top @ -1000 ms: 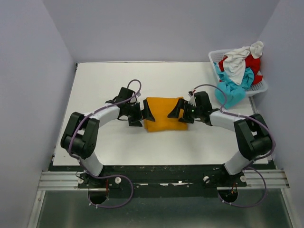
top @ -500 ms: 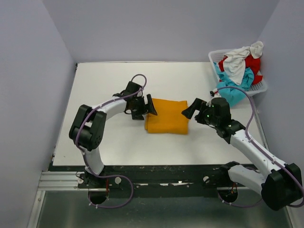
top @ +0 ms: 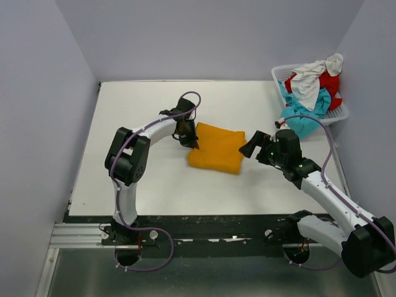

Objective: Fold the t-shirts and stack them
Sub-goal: Put the neatly folded tshirt into the corner of the board with the left arm

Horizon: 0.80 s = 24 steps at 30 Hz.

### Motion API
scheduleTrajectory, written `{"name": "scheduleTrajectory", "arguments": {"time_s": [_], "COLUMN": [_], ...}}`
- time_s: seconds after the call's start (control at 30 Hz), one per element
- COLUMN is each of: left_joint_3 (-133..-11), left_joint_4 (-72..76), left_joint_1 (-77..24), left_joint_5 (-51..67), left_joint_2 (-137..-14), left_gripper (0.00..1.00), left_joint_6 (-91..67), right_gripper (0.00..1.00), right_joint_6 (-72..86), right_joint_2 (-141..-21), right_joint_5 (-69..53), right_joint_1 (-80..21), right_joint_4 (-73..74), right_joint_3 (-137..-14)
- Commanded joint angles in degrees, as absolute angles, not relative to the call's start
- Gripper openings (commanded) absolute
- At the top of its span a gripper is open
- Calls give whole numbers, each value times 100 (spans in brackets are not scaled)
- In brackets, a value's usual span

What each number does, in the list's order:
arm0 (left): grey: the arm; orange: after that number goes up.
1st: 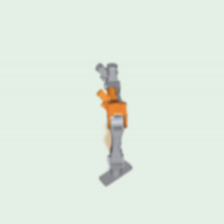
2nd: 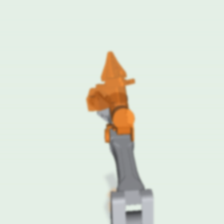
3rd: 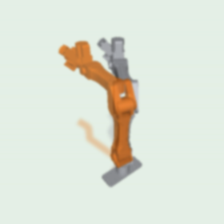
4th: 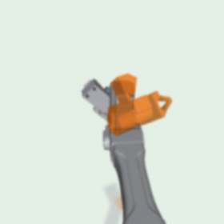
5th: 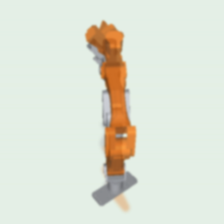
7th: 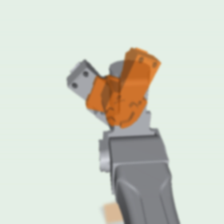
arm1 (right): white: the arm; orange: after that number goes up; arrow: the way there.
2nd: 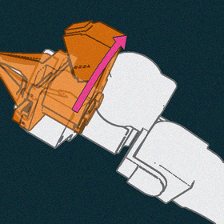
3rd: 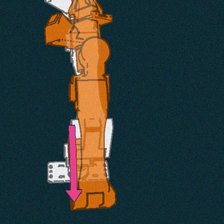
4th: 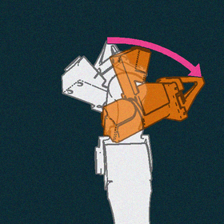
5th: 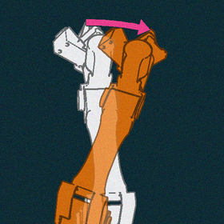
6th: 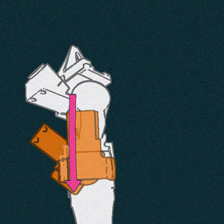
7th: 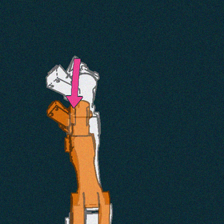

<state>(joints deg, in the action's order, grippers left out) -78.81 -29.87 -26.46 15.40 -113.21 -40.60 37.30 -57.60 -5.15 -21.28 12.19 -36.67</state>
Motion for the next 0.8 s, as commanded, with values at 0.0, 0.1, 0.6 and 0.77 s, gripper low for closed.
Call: {"name": "scheduleTrajectory", "arguments": {"time_s": [0.0, 0.1, 0.6, 0.77], "left_joint_3": [-9078, -9623, -13773, -13943], "left_joint_4": [-4414, -4636, -6539, -6207], "left_joint_1": [-2348, -1869, 321, 904], "left_joint_5": [157, 49, 172, 103], "left_joint_2": [-11603, -11704, -13852, -13958], "left_gripper": [0, 0, 0, 0], "left_joint_6": [-3496, -3260, -1020, -668], "right_gripper": [100, 100, 100, 100], "right_joint_6": [3461, 3306, 3045, 3065], "right_joint_2": [-5710, -5708, -6443, -6580], "right_joint_5": [-148, -18, -18, -18], "right_joint_1": [-2118, -2114, -2098, -2091], "right_joint_4": [1455, 1488, 1362, 1287], "right_joint_3": [-3760, -3788, -3808, -3788]}}
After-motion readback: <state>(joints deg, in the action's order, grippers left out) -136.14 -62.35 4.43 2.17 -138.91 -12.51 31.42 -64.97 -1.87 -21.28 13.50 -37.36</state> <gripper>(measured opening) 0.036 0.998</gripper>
